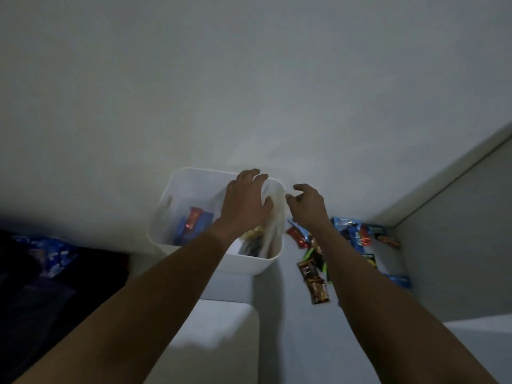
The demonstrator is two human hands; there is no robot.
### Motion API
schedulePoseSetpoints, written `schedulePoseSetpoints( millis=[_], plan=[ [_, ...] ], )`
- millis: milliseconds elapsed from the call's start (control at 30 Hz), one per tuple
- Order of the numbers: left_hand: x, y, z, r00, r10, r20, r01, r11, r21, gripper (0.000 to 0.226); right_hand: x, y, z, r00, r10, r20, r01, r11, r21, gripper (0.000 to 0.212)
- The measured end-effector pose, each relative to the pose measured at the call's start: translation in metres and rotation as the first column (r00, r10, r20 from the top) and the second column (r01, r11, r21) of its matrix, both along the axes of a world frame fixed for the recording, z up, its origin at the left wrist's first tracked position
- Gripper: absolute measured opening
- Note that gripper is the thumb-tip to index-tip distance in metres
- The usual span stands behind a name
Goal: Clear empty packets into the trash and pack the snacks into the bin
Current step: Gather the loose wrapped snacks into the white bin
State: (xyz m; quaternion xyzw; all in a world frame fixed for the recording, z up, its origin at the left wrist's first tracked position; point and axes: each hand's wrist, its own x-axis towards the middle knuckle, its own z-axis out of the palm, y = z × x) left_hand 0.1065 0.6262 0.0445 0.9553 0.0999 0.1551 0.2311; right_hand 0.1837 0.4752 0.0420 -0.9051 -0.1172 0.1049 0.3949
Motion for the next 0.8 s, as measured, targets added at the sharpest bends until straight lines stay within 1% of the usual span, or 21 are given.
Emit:
schedulePoseSetpoints(
  millis=[67,100,167,233,267,300,367,433,533,600,667,700,733,800],
  plan=[
    [0.012,-0.046,-0.002,0.995,-0.071,0.066,0.074,0.997,-0.036,0.054,0.015,-0.049,-0.009,0.999,-0.036,0.002,0.036,0.999,-0.030,0.041],
    [0.017,-0.068,-0.006,0.990,-0.120,0.070,0.124,0.991,-0.050,0.054,0.020,-0.074,-0.015,0.998,-0.054,-0.011,0.054,0.998,-0.038,0.041],
    [0.022,-0.107,-0.026,0.971,-0.238,0.035,0.240,0.969,-0.065,0.058,0.025,-0.124,-0.038,0.996,-0.073,-0.057,0.070,0.996,-0.053,0.038],
    [0.022,-0.136,-0.055,0.949,-0.314,-0.040,0.309,0.947,-0.087,0.071,0.022,-0.172,-0.069,0.995,-0.073,-0.062,0.068,0.994,-0.086,0.035],
    [0.018,-0.146,-0.070,0.937,-0.328,-0.115,0.319,0.943,-0.092,0.082,0.017,-0.193,-0.086,0.996,-0.075,-0.053,0.068,0.990,-0.120,0.040],
    [0.016,-0.156,-0.086,0.916,-0.333,-0.222,0.323,0.943,-0.083,0.096,0.013,-0.215,-0.102,0.995,-0.079,-0.054,0.069,0.983,-0.171,0.051],
    [0.008,-0.169,-0.118,0.841,-0.319,-0.437,0.333,0.942,-0.046,0.125,0.003,-0.254,-0.129,0.993,-0.106,-0.050,0.087,0.954,-0.288,0.083],
    [0.001,-0.178,-0.148,0.788,-0.297,-0.539,0.352,0.936,-0.001,0.144,-0.003,-0.287,-0.147,0.994,-0.083,-0.066,0.052,0.923,-0.382,0.112],
    [-0.001,-0.184,-0.176,0.765,-0.256,-0.590,0.365,0.929,0.069,0.157,-0.006,-0.321,-0.163,0.985,0.005,-0.174,-0.080,0.901,-0.426,0.133],
    [0.002,-0.185,-0.188,0.770,-0.255,-0.584,0.355,0.933,0.060,0.159,-0.001,-0.334,-0.178,0.975,0.133,-0.181,-0.198,0.889,-0.413,0.135],
    [0.009,-0.186,-0.195,0.774,-0.277,-0.570,0.384,0.920,0.073,0.157,0.004,-0.338,-0.194,0.949,0.254,-0.185,-0.311,0.837,-0.450,0.141],
    [0.013,-0.187,-0.199,0.774,-0.289,-0.563,0.404,0.911,0.087,0.155,0.007,-0.335,-0.201,0.940,0.285,-0.187,-0.340,0.814,-0.470,0.146],
    [0.017,-0.188,-0.202,0.779,-0.298,-0.552,0.417,0.903,0.102,0.154,0.011,-0.329,-0.205,0.939,0.302,-0.162,-0.342,0.805,-0.485,0.149],
    [0.029,-0.187,-0.208,0.781,-0.313,-0.540,0.437,0.892,0.114,0.154,0.025,-0.314,-0.210,0.931,0.359,-0.062,-0.340,0.796,-0.500,0.146]
  ],
)
